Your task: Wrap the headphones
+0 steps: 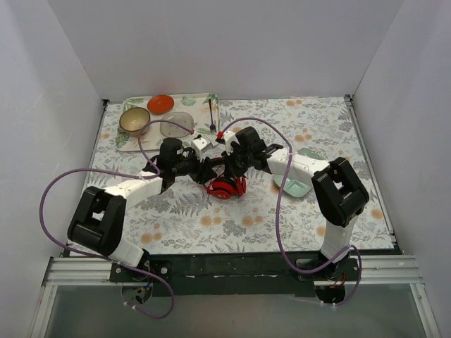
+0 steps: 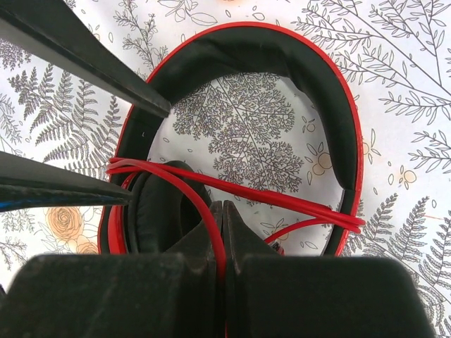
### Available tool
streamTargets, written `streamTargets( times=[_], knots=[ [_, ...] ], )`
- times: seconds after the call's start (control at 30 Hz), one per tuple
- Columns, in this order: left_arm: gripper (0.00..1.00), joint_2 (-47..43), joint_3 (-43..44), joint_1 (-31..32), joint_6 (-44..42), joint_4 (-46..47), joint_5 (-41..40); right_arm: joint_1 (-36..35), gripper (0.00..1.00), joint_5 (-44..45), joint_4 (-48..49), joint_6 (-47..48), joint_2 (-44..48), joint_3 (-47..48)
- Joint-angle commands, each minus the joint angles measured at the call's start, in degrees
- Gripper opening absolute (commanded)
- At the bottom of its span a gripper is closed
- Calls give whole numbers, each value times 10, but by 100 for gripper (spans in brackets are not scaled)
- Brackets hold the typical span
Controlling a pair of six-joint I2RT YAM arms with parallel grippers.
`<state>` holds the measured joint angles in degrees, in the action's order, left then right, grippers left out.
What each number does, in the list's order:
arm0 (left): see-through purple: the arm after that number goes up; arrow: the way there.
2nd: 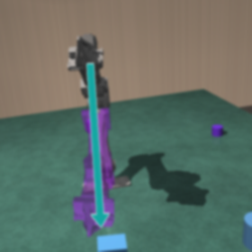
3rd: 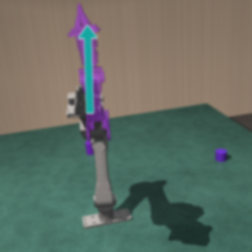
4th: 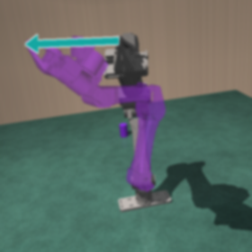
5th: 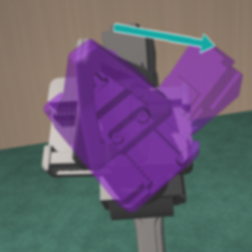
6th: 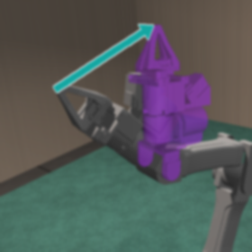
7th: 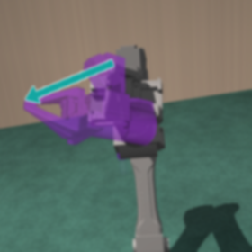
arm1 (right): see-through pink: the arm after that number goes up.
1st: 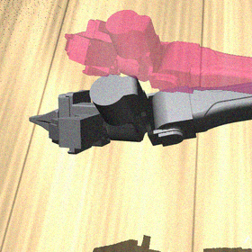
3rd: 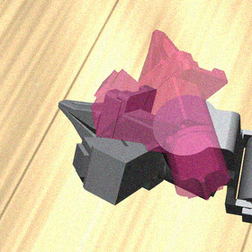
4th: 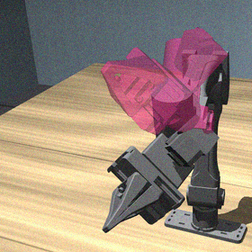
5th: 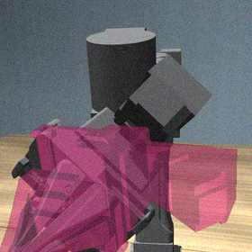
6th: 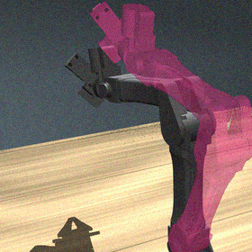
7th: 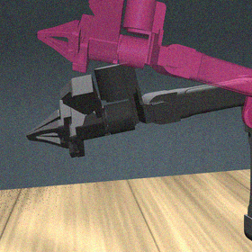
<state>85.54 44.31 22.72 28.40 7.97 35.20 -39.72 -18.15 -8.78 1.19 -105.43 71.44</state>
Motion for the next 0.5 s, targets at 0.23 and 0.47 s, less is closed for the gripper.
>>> streamTargets(
  times=[0.23,0.47],
  knots=[
    [0,27,31,12,11,10,7,-3,1,-1,24,-5,3,12],
    [0,15,15,12,-12,2,-1,-6,27,8,16,9,30,19]
  ],
)
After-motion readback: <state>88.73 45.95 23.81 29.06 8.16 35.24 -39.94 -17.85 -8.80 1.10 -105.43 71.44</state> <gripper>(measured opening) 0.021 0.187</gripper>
